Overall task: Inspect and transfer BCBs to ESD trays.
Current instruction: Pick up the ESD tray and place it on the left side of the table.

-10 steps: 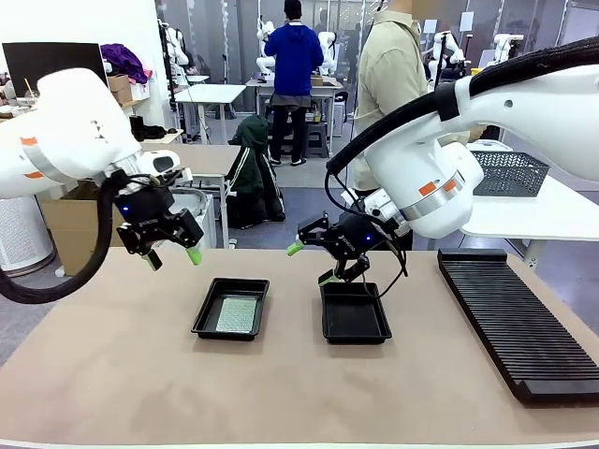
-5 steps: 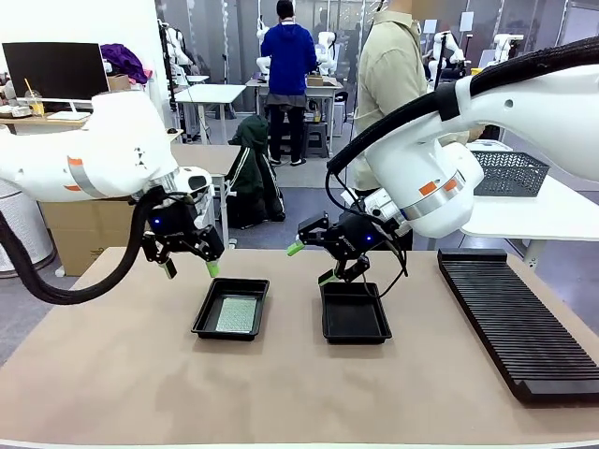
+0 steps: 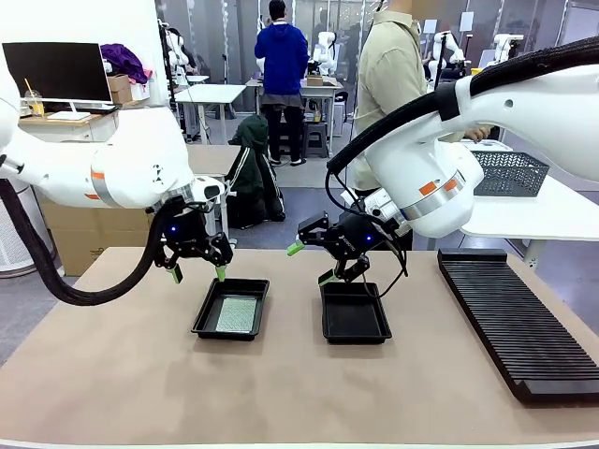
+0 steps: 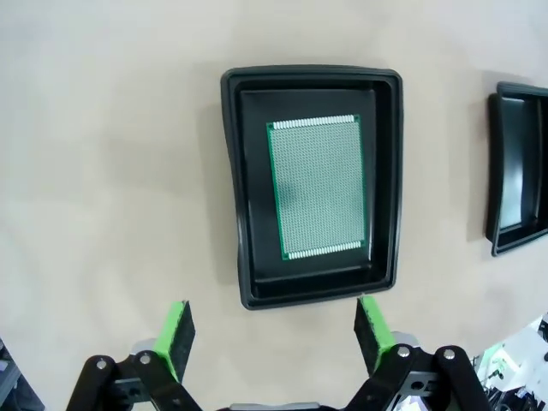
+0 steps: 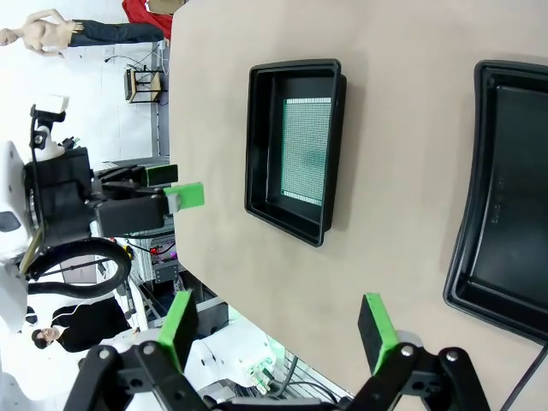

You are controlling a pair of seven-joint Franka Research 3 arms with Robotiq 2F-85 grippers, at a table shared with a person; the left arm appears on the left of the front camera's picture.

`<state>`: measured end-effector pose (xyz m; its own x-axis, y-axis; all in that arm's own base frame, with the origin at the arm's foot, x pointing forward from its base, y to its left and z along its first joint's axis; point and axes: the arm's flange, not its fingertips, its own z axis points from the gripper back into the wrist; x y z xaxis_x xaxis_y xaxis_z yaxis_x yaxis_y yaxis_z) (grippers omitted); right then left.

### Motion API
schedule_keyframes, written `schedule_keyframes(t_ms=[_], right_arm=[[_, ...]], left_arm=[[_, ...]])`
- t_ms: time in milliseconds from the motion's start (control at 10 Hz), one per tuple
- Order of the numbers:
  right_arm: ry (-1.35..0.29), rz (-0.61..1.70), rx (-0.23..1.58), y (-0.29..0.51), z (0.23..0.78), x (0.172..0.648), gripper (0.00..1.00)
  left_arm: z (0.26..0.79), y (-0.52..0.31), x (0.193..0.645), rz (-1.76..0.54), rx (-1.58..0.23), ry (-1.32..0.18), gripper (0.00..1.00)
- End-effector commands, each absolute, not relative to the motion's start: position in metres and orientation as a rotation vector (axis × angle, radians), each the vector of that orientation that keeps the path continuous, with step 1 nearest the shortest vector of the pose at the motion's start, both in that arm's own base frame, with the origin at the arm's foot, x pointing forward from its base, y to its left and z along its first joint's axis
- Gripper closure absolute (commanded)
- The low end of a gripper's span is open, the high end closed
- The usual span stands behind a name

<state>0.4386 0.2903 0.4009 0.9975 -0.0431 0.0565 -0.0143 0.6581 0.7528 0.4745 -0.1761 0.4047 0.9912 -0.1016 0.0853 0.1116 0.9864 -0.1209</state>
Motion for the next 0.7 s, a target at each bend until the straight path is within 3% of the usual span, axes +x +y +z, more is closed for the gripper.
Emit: schedule_keyframes(t_ms=[0, 600], right_arm=[[-0.075, -0.032, 0.849, 0.291, 0.401, 0.438, 0.0], [-0.075, -0.032, 0.849, 0.291, 0.401, 0.438, 0.0]], left_arm=[[0.393, -0.187, 0.485, -0.083, -0.06, -0.101, 0.0], [0.358, -0.196, 0.499, -0.136, 0.033, -0.176, 0.0]])
